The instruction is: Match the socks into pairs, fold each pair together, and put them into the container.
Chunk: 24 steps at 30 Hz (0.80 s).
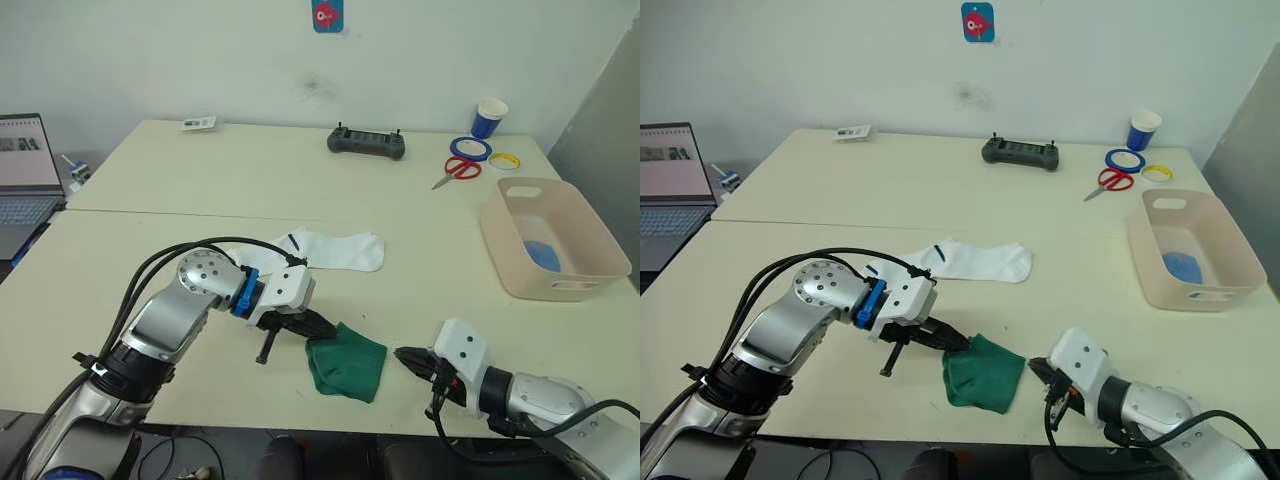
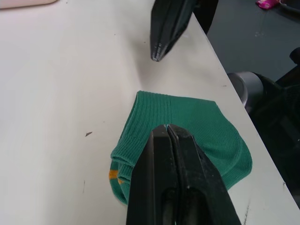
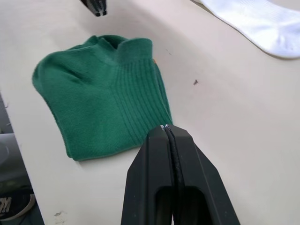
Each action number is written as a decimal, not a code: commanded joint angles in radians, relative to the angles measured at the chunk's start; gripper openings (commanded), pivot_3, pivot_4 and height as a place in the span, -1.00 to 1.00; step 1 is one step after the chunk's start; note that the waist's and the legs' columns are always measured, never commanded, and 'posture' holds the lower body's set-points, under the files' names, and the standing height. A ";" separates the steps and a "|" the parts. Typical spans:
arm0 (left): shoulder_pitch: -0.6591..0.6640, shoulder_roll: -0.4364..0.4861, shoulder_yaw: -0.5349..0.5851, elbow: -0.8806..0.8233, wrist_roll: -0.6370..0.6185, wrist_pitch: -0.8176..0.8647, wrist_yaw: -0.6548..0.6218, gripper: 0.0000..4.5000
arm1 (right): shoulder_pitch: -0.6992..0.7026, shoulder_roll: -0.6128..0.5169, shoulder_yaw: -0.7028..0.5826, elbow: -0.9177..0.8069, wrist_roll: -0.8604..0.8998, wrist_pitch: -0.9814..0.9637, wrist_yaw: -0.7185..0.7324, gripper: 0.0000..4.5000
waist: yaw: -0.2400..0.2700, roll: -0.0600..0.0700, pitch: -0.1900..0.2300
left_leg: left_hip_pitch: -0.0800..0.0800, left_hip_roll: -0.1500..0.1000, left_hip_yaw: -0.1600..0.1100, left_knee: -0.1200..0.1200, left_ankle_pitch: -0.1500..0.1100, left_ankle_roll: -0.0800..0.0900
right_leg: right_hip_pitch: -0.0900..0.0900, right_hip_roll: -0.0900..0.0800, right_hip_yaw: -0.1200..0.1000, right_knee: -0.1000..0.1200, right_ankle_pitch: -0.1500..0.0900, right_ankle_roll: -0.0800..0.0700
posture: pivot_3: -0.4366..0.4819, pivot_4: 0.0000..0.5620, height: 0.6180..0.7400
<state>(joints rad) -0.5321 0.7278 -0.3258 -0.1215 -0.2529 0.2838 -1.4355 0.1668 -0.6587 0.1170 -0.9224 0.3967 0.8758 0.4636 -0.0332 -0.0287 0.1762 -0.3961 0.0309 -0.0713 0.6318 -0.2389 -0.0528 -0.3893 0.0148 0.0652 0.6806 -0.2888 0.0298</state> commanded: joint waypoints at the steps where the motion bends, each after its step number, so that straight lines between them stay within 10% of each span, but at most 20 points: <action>1: 0.010 -0.013 -0.044 0.102 0.087 -0.117 0.014 -1.00 | -0.018 0.018 -0.045 -0.037 0.070 0.116 -0.024 -0.98 | 0.000 0.000 0.000 | 0.000 0.000 0.000 0.000 0.000 0.000 | 0.000 0.000 0.000 0.000 0.000 0.000 | -0.05 -0.47 1.00; 9: -0.002 -0.063 -0.094 0.314 0.212 -0.283 0.043 -1.00 | -0.053 0.127 -0.158 -0.001 0.236 0.323 -0.057 -0.90 | 0.002 0.000 0.000 | -0.001 0.000 0.000 0.000 0.000 0.000 | 0.000 0.000 0.000 0.000 0.000 0.000 | -0.05 -0.47 1.00; 22: 0.064 0.002 -0.082 0.348 0.252 -0.379 0.047 -1.00 | -0.109 0.471 -0.379 0.058 0.412 0.712 -0.192 0.98 | -0.004 0.007 -0.006 | 0.004 0.001 0.000 -0.001 0.000 0.000 | 0.002 0.001 0.001 0.001 0.000 0.000 | -0.05 -0.47 1.00; 24: 0.073 0.007 -0.082 0.347 0.252 -0.382 0.050 -1.00 | -0.106 0.508 -0.394 0.074 0.438 0.737 -0.201 0.99 | -0.005 0.008 -0.009 | 0.004 0.001 0.000 -0.001 0.000 0.000 | 0.002 0.001 0.001 0.001 0.000 -0.001 | -0.05 -0.47 1.00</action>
<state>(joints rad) -0.4934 0.7099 -0.3816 0.1907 -0.0646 -0.1035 -1.3831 0.0577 -0.1681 -0.2570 -0.8458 0.7967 1.5825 0.2715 -0.0378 -0.0203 0.1675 -0.3922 0.0315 -0.0710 0.6301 -0.2389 -0.0526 -0.3874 0.0153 0.0665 0.6819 -0.2889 0.0289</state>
